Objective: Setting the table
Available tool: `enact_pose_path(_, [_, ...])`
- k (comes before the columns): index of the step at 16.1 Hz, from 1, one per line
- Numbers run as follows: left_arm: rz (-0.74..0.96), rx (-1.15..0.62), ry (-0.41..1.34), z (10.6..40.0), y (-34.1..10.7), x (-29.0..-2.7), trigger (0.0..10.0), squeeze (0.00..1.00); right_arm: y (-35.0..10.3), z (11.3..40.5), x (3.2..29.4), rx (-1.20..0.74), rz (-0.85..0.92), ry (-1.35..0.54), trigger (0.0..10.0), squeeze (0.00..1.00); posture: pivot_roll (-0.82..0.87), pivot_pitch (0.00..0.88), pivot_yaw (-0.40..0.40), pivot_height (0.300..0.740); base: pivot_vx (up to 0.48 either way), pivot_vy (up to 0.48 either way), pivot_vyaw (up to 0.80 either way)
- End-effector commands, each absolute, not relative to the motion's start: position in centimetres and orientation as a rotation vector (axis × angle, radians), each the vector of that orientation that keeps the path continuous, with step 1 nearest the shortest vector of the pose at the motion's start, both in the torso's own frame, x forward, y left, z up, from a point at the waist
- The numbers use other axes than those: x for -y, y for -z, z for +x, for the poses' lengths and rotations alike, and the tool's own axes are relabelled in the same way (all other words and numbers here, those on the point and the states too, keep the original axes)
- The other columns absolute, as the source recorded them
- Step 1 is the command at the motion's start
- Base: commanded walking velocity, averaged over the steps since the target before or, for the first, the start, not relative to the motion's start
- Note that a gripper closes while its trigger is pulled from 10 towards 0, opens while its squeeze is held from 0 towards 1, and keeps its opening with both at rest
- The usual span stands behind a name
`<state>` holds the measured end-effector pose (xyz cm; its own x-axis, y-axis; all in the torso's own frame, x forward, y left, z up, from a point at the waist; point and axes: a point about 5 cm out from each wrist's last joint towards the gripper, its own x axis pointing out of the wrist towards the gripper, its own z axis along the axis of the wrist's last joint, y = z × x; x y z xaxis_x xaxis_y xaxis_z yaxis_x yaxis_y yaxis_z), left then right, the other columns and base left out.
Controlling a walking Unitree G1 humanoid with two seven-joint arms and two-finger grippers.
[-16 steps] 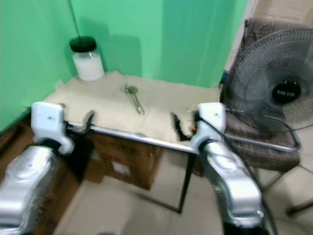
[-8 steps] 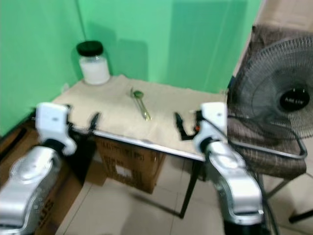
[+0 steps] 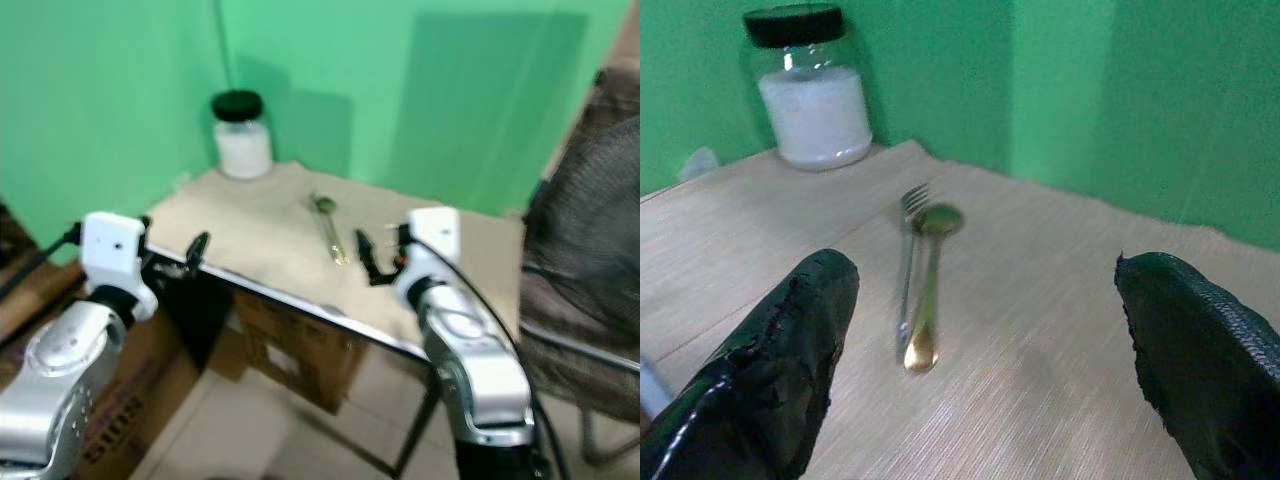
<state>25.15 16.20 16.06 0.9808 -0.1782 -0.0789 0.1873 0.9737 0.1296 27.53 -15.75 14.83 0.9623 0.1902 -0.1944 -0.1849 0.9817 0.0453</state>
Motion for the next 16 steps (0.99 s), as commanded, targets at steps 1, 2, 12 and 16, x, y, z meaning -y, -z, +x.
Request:
enact_pose_path(1, [0.158,-0.074,0.174,25.15,-16.18,-16.83,10.0,0.00,-15.32,27.94,15.08,-0.176,0.034,-0.217,10.0,0.00,0.18,0.000,0.001,0.740,0.289,0.000,0.00])
enact_pose_path(2, [0.159,-0.075,0.178,25.18,-16.15,-16.82,10.0,0.00,-15.34,28.06,15.13,-0.176,0.033,-0.215,10.0,0.00,0.18,0.000,0.002,0.740,0.289,0.000,0.00])
enact_pose_path(12, [0.166,-0.080,0.205,25.34,-16.12,-16.52,10.0,0.00,-15.21,28.55,14.98,-0.186,0.019,-0.216,10.0,0.00,0.18,0.000,0.006,0.740,0.291,0.000,0.00])
enact_pose_path(16, [0.166,-0.080,0.217,25.45,-16.20,-16.38,10.0,0.00,-15.14,28.41,15.22,-0.181,0.019,-0.187,10.0,0.00,0.17,0.000,0.019,0.740,0.300,0.000,0.22])
